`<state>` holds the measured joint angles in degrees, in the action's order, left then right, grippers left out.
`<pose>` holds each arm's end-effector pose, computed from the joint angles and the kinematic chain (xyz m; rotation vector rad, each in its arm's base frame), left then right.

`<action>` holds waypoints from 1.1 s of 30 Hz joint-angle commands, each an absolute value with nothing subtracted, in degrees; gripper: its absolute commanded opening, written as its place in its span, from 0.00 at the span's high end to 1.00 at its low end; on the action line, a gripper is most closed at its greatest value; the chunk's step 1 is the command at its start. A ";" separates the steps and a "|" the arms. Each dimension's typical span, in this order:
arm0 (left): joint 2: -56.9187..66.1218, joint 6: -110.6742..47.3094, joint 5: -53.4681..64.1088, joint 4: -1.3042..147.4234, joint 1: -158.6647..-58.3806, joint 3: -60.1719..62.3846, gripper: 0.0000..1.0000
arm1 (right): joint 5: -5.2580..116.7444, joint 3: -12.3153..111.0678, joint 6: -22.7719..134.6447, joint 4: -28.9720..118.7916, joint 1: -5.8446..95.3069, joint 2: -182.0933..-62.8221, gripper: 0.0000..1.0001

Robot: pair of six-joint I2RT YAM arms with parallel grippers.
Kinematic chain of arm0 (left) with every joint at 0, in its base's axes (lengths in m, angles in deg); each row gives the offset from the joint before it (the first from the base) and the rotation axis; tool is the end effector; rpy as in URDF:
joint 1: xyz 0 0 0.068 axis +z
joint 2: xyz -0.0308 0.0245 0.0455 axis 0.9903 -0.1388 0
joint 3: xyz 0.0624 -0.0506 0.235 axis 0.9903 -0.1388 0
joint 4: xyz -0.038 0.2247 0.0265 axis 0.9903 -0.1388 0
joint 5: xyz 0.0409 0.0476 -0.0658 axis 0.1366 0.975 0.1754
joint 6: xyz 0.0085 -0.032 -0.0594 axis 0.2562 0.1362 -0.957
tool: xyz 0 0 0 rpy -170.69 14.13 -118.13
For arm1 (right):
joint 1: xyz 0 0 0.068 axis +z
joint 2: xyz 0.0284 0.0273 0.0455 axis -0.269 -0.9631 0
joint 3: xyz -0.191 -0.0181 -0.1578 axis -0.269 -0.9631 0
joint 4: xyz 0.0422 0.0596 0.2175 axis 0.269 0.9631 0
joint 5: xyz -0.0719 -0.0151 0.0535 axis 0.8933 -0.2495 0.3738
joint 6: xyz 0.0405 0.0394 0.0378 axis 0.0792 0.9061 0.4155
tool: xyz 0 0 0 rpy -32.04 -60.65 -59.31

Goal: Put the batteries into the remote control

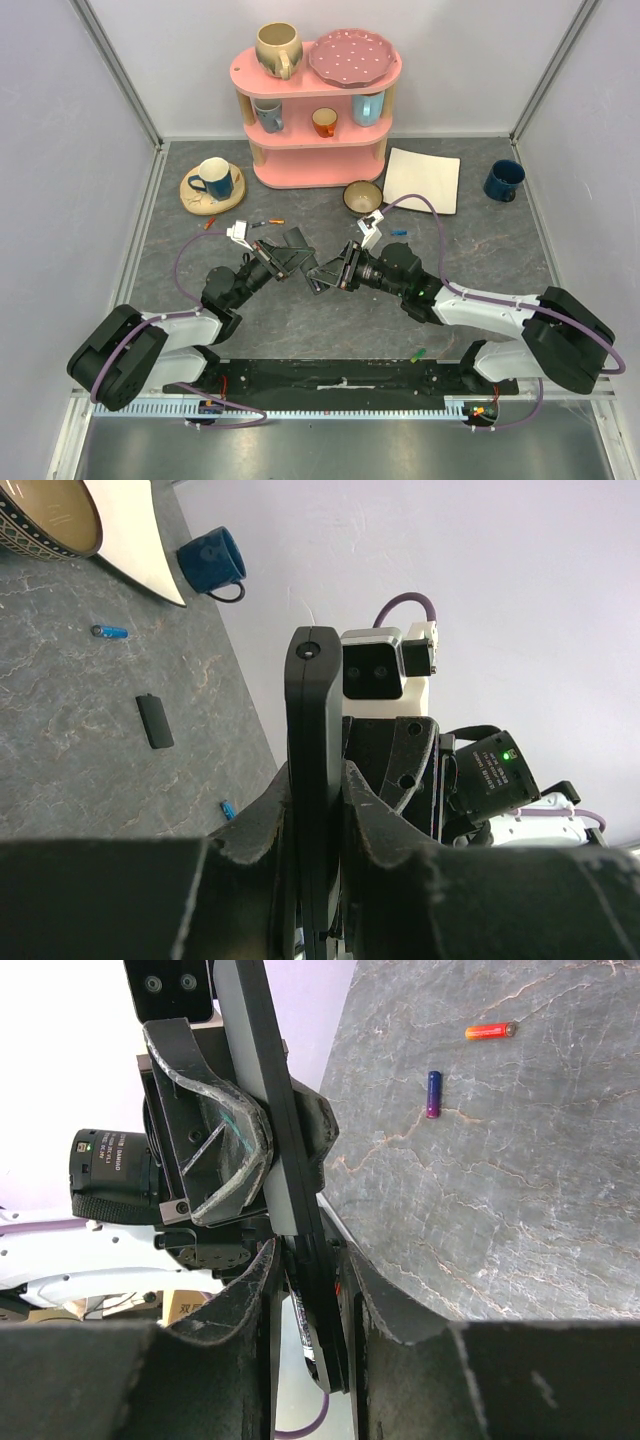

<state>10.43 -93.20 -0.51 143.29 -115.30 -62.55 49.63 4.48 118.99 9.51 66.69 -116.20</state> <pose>0.1729 -0.1294 0.2067 -0.3171 1.5807 -1.6739 0.1631 0.2228 0.2200 0.1288 2.0801 1.6563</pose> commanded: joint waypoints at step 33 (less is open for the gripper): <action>6.27 -97.89 -3.82 164.91 -115.42 -62.01 0.98 | 48.27 10.83 111.26 25.15 65.53 -112.84 0.42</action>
<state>6.47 -97.42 -3.11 144.06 -115.28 -62.55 48.97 8.27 112.91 23.21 66.10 -114.54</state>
